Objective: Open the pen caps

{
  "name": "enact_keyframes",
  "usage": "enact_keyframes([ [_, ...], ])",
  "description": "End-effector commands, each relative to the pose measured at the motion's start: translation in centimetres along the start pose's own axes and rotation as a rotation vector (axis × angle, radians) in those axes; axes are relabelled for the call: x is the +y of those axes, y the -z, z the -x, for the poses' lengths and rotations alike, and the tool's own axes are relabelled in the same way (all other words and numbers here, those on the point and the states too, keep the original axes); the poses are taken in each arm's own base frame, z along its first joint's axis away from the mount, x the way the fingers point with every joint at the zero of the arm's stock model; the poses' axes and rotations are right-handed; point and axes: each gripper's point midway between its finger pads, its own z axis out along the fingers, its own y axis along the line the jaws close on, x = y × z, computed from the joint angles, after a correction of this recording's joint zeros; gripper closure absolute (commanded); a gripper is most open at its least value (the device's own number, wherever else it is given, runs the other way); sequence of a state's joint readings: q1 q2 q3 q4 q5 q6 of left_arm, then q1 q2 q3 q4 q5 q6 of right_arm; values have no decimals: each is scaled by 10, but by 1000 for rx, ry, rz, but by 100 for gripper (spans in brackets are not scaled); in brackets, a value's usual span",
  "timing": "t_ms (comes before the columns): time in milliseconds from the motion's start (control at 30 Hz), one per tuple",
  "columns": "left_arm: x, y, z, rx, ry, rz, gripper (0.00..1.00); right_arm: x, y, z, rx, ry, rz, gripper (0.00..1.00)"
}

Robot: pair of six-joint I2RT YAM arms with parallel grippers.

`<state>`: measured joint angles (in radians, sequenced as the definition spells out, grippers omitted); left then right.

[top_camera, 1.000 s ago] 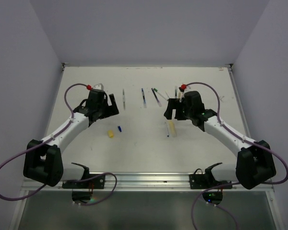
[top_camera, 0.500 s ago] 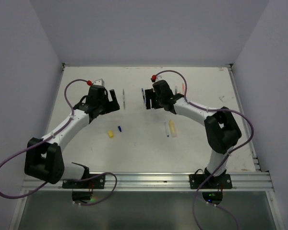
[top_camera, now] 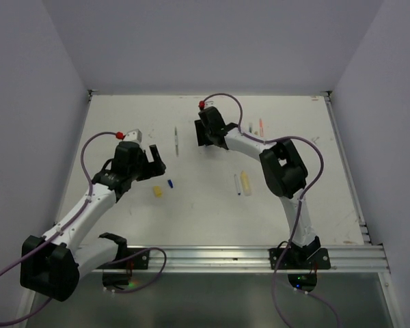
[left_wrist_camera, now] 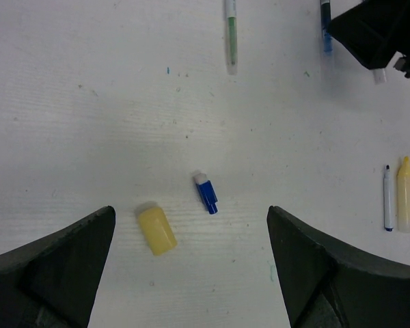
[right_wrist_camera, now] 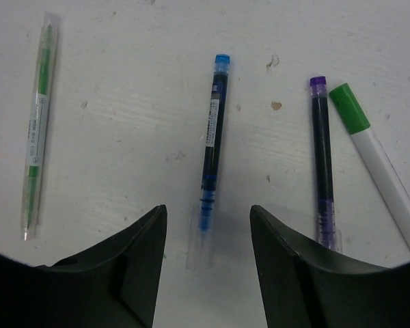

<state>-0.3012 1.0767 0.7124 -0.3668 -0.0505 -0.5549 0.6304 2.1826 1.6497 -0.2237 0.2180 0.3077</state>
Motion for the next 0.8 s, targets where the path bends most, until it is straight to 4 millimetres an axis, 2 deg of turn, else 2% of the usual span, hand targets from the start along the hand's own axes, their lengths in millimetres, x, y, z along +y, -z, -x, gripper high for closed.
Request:
enact_keyframes([
  [0, -4, 5, -2, -16, -30, -48, 5, 1, -9, 22, -38, 20, -39, 45],
  [33, -5, 6, -4, -11, -30, -56, 5, -2, -18, 12, -7, 30, -56, 46],
  [67, -5, 6, -6, -8, -28, -58, 5, 0, -21, 20, -19, 27, -59, 46],
  [133, -7, 6, -11, 5, -27, -78, 5, -3, -33, 10, 9, 39, -83, 47],
  [167, -7, 6, -12, 8, -26, -80, 5, -2, -35, 14, 1, 38, -84, 48],
  [233, -8, 6, -15, 15, -26, -90, 5, -2, -40, 11, 15, 45, -92, 52],
  [400, -11, 7, -20, 20, -20, -115, 5, -4, -49, 0, 50, 56, -102, 64],
  [433, -15, 7, -20, 21, -18, -133, 5, -3, -49, 0, 51, 54, -99, 72],
  [500, -18, 7, -23, 29, -14, -148, 5, 2, -41, 5, 48, 36, -72, 84],
  [533, -22, 8, -21, 23, -13, -168, 5, 6, -36, 14, 27, 21, -53, 94],
  [567, -26, 8, -22, 23, -12, -183, 5, 8, -33, 9, 31, 4, -40, 100],
  [600, -29, 8, -23, 25, -9, -200, 5, 16, -14, 29, -14, -17, -1, 100],
  [667, -41, 10, -19, 5, -3, -255, 5, 23, -2, 31, -38, -60, 43, 100],
  [700, -49, 12, -15, -18, -1, -292, 5, 33, 22, 51, -81, -82, 93, 100],
  [733, -55, 14, -14, -27, -1, -322, 5, 35, 27, 45, -83, -93, 107, 100],
  [767, -60, 15, -12, -39, 2, -341, 6, 39, 39, 51, -102, -127, 127, 100],
])
